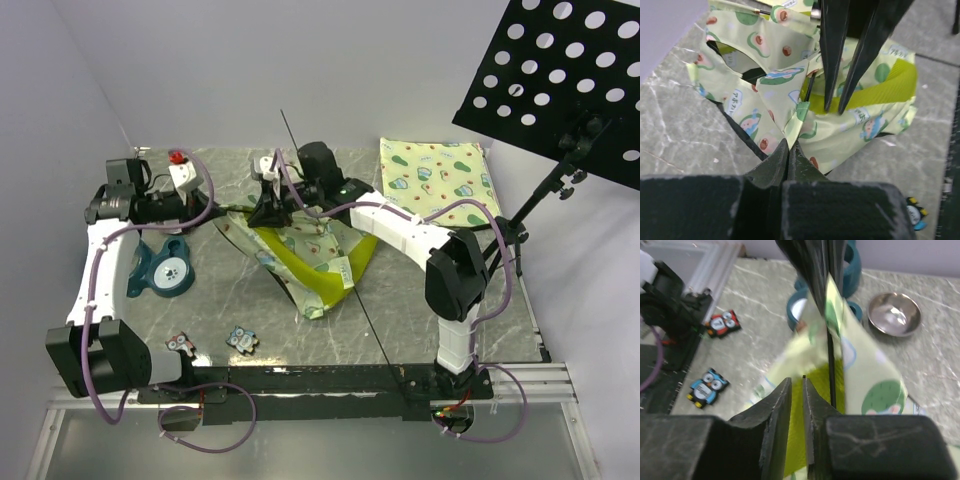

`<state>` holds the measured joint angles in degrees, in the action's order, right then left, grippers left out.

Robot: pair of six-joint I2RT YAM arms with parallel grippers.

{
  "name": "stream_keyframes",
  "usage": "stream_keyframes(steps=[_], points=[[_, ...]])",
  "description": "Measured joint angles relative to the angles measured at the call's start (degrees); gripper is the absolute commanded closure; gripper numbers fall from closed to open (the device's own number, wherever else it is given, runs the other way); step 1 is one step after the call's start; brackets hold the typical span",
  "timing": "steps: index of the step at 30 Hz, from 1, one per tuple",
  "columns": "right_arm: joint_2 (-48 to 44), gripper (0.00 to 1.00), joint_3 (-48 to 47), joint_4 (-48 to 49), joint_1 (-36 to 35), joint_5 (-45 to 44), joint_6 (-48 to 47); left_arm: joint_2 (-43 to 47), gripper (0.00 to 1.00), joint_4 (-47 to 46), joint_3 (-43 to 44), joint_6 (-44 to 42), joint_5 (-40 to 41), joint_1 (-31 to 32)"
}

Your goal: Set up the pet tent

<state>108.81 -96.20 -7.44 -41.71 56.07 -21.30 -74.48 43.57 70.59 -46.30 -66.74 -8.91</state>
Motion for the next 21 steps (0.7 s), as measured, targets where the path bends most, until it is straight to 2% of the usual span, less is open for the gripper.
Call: stream_keyframes(steps=[5,9,16,21], points=[[-1.11,0.76,3.96,2.54,-0.02,-2.97,-2.67,-1.97,0.99,7.06,5.22,1.68,-1.62,0.0],[-2.64,0.75,5.75,5.88,-0.02,-4.24,-3.58,-2.27,0.99,10.6,5.92,2.8,-1.84,-0.04],[-5.97,0.75,7.65,12.41,-0.02,-4.57,-3.89,-1.86,0.99,10.45,5.66,7.17,-1.75,-0.07],[-6.05,0.76,7.65,12.94,-0.02,-4.26,-4.39,-1.84,0.99,10.51,5.66,7.98,-1.77,-0.07]])
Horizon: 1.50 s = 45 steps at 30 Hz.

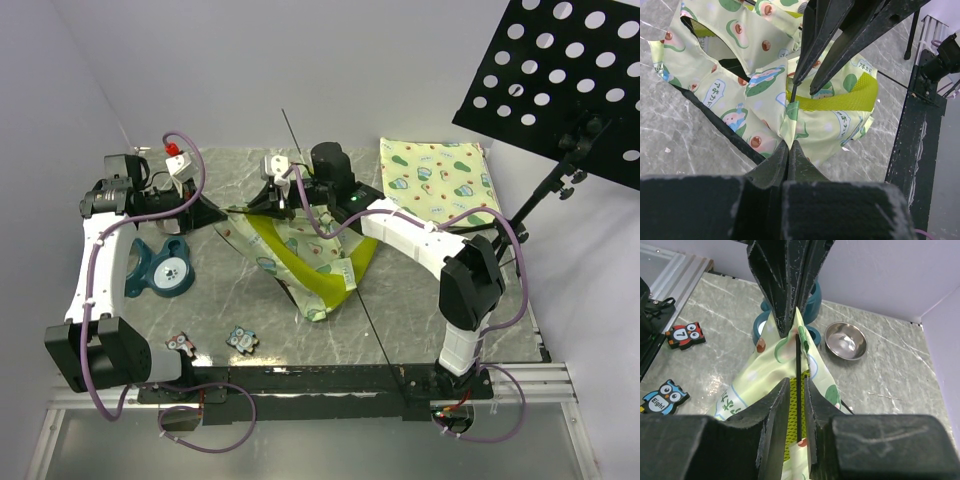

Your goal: Set up the pet tent

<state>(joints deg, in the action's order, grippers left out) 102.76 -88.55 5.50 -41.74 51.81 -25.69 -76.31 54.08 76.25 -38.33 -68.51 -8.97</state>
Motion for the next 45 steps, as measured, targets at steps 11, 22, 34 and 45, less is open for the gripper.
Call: stream_keyframes(steps=[11,22,34,45], points=[[0.07,0.72,0.0,-1.73,0.04,0.52,-1.79,0.48,0.99,-0.22,-0.04,0.42,0.02,0.0],[3.04,0.68,-0.48,-4.28,0.02,-0.15,-3.87,1.4,0.99,0.46,-0.04,-0.63,0.31,0.0],[3.56,1.0,-2.4,-5.14,0.02,0.31,-3.52,1.79,0.99,1.36,-0.22,-4.57,1.92,-0.39],[0.96,1.0,-2.21,-10.03,2.36,2.58,-4.92,-0.83,0.99,11.96,0.74,-28.04,1.95,-5.86]])
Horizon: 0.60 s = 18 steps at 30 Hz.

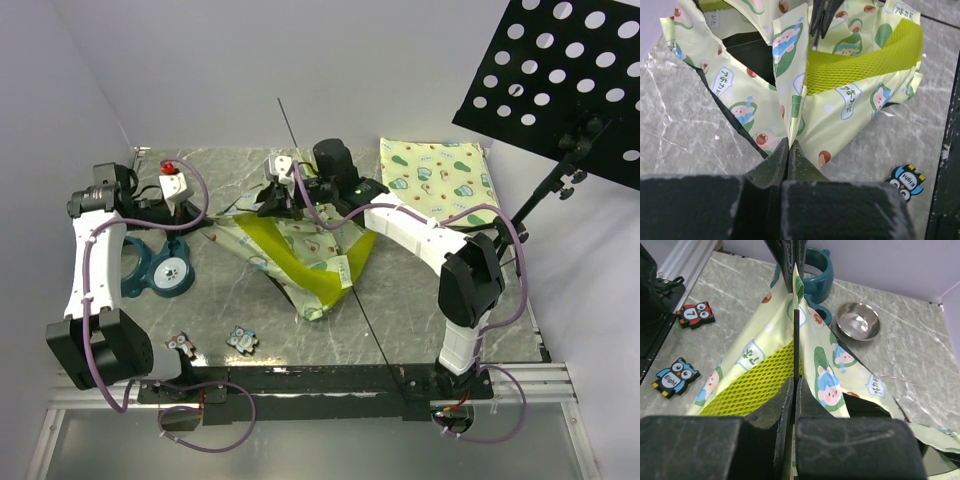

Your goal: Set up the pet tent

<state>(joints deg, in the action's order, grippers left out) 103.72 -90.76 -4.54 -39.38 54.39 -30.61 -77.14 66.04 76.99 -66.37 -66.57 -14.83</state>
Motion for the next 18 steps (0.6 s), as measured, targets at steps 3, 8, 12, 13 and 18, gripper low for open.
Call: stream_keyframes(steps=[3,8,12,13,18], points=[[-0.09,1.0,0.0,-1.01,-0.04,0.11,0.07,-0.5,0.99,2.34,0.26,-4.68,-0.28,0.11],[0.07,1.0,-1.75,-4.76,-0.28,-0.13,0.07,0.5,0.99,2.29,0.22,-8.55,0.11,1.44],[0.37,1.0,-4.07,-6.36,-0.28,-0.39,0.07,4.09,0.99,-0.39,-0.98,-8.17,0.72,2.34],[0.37,1.0,-4.13,-6.38,-0.42,-0.37,0.0,5.44,0.98,-1.33,-1.6,-7.93,0.94,2.54],[0.46,1.0,-4.15,-7.74,-1.2,-0.37,-0.81,7.56,0.96,-3.56,-2.45,-7.1,1.55,3.04]])
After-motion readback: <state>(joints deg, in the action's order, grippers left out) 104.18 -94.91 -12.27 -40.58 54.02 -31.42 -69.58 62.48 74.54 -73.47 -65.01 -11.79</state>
